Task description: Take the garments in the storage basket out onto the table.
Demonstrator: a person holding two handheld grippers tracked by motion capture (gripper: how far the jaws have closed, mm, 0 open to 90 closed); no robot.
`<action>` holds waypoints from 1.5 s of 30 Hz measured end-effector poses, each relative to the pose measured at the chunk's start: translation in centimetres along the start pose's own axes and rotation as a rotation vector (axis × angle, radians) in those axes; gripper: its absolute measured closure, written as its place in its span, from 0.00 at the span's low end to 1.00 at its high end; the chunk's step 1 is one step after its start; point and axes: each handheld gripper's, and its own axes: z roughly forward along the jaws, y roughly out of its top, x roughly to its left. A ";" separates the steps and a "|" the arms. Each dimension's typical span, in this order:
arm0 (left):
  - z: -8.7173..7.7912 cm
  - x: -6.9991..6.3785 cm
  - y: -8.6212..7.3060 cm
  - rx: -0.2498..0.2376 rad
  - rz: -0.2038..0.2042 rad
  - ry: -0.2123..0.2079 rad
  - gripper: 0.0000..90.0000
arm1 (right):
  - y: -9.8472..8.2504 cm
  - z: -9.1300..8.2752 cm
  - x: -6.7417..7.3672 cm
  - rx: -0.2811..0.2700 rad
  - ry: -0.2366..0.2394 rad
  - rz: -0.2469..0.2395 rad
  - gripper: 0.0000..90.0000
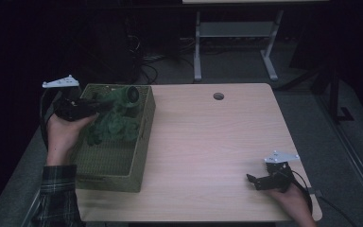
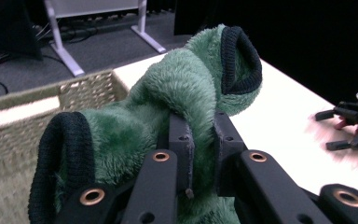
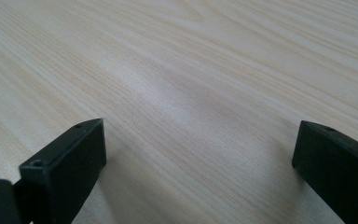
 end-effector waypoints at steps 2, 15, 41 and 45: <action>0.1 -0.3 0.5 -0.010 0.007 -0.011 0.90 | 0.0 0.0 0.0 0.000 0.000 0.000 0.03; 1.0 -3.1 3.7 -0.048 0.067 -0.064 0.90 | 0.0 0.0 0.0 0.002 0.001 0.003 0.03; 7.3 -9.0 5.8 -0.065 0.147 -0.192 0.90 | 0.0 0.0 0.0 0.001 0.002 0.004 0.03; 8.8 -9.8 5.4 -0.040 0.155 -0.202 0.90 | 0.0 0.0 0.0 0.002 0.002 0.005 0.03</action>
